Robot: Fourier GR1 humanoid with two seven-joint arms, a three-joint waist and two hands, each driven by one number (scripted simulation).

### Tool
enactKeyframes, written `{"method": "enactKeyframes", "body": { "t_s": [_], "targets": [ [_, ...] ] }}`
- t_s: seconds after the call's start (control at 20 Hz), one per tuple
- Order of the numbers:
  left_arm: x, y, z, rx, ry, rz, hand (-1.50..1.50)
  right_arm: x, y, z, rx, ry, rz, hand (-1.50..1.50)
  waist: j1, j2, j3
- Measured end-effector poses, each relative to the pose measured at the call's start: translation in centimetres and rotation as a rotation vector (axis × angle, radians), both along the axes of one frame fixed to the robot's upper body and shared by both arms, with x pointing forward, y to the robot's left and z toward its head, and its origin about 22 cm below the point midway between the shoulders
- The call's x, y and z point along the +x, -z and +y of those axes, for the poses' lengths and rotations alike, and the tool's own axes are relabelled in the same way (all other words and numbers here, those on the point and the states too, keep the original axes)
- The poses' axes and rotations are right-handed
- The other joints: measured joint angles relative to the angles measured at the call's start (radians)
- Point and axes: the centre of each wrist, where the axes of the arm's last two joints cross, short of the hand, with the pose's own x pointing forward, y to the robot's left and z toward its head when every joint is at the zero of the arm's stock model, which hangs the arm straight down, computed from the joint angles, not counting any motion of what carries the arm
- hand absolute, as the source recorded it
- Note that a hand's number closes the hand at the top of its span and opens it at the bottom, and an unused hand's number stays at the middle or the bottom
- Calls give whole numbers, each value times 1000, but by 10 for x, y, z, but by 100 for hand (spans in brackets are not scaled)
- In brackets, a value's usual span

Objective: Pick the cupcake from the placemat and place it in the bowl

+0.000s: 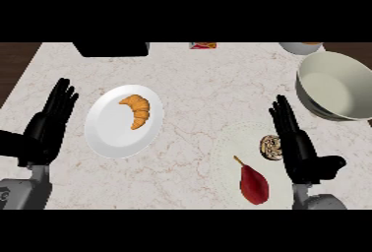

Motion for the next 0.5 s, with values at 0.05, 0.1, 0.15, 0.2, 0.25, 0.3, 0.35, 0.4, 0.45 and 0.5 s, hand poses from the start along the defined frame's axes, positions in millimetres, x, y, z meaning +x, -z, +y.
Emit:
{"method": "enactKeyframes", "body": {
  "t_s": [0.05, 0.1, 0.15, 0.2, 0.25, 0.3, 0.35, 0.4, 0.45, 0.5],
  "targets": [
    [2, 3, 0, -3, 3, -8, 0, 3, -5, -6, 4, 0, 0, -150, 4, 6, 0],
    [3, 4, 2, -11, 6, -18, 0, 7, -11, -11, 7, -6, 5, -150, 8, 11, -1],
    [1, 2, -1, -23, 14, -31, 0, 13, -12, -18, 10, -6, 17, -150, 13, 15, -1],
    [0, -3, -1, -38, 22, -44, 0, 17, -13, -28, 16, -17, 31, -150, 18, 18, -1],
    [1, -8, -1, -57, 30, -57, 0, 23, -17, -39, 21, -26, 47, -150, 21, 21, -1],
    [2, -14, 2, -73, 32, -69, 0, 27, -18, -49, 26, -36, 68, -150, 24, 22, -1],
    [2, -14, 1, -82, 37, -71, 0, 26, -17, -66, -111, -10, 95, -150, 25, 27, -10],
    [2, -13, -1, -98, 44, -69, 0, 24, -14, -82, -222, 44, 129, -150, 26, 31, -11],
    [1, -14, -1, -115, 54, -68, 0, 24, -10, -92, -276, 111, 162, -150, 30, 32, -10],
    [0, -12, -3, -132, 65, -64, 0, 25, -4, -99, -300, 165, 187, -150, 33, 33, -8]
  ]
}}
